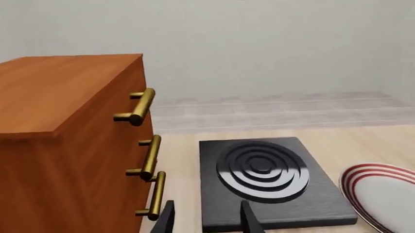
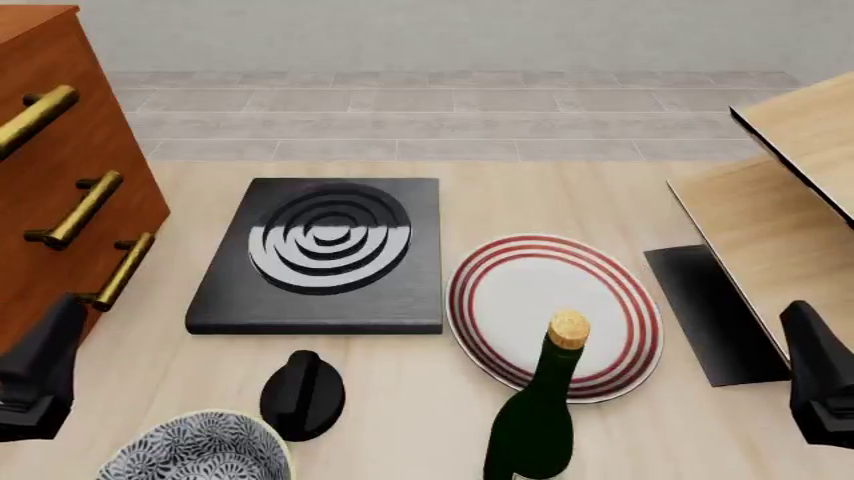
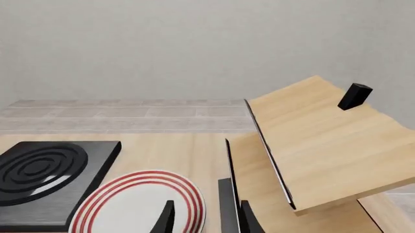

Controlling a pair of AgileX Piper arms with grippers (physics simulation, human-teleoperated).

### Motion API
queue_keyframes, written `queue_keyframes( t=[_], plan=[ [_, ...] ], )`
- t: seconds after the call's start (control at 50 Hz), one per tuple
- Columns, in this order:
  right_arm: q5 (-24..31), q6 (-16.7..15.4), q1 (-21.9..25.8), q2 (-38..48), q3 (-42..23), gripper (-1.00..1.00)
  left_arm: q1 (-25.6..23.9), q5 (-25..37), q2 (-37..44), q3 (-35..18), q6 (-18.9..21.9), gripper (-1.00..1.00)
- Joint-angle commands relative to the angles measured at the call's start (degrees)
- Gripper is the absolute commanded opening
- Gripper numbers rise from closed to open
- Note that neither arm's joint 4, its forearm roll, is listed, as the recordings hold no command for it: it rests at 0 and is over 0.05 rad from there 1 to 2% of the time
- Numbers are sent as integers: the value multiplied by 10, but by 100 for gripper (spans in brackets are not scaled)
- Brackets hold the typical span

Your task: Put the bowl on the top of the cabinet.

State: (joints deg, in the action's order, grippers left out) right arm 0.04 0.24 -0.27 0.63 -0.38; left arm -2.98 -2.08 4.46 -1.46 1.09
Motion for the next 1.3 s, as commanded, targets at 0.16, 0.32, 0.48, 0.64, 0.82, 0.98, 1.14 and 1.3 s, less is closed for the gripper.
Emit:
queue_keyframes(
  t=[0.16,0.32,0.48,0.64,0.82,0.98,1.14,1.3],
  plan=[
    [8,1,-1,-3,-7,100,-47,42,34,-92,12,100],
    [7,3,-1,-4,-6,100,-69,79,48,-142,29,100],
    [11,2,-1,-4,-8,100,-92,116,73,-185,33,100],
    [-1,1,0,-1,1,100,-105,168,96,-229,20,100],
    [-3,2,0,-1,3,100,-122,231,121,-269,23,100],
    [-2,2,1,-1,3,100,-111,237,150,-240,0,100],
    [-2,4,0,0,2,100,-115,277,161,-254,12,100],
    [-2,4,0,0,2,100,-116,321,161,-266,15,100]
  ],
)
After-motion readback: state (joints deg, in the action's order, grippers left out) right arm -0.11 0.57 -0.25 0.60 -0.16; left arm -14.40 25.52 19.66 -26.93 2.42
